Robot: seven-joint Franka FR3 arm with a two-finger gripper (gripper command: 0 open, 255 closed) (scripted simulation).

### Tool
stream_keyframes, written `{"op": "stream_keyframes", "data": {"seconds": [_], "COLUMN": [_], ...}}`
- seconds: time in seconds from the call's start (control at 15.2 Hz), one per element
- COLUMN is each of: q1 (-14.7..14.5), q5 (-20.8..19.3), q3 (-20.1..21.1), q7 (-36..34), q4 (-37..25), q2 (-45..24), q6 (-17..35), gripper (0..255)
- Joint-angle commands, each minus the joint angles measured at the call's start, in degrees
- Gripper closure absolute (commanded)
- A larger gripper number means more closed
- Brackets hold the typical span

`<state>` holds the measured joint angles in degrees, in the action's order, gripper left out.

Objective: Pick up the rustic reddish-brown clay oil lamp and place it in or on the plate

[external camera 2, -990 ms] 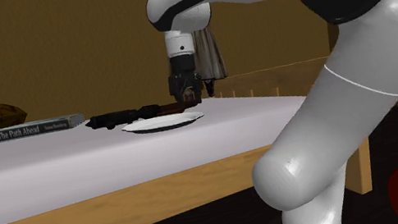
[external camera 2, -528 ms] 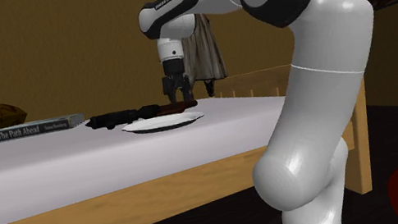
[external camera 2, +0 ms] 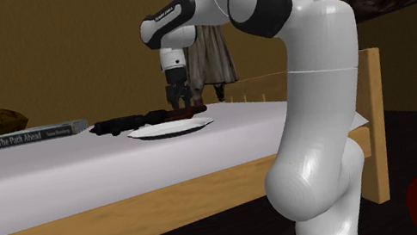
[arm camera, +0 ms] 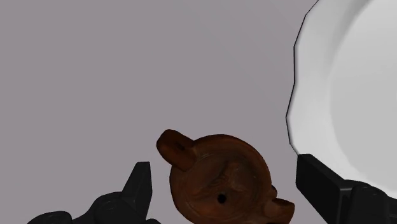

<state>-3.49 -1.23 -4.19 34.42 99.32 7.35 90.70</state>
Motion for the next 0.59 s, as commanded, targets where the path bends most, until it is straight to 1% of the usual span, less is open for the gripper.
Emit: {"op": "stream_keyframes", "data": {"seconds": [0.0, 0.2, 0.53], "q1": [0.0, 0.0, 0.0], "q5": [0.0, 0.0, 0.0], "q3": [0.0, 0.0, 0.0], "q7": [0.0, -0.1, -0.1], "q4": [1.8, 4.2, 4.2], "q2": [0.2, 0.5, 0.5], "q6": [1.6, 3.7, 3.7], "gripper": [0, 0, 0]}}
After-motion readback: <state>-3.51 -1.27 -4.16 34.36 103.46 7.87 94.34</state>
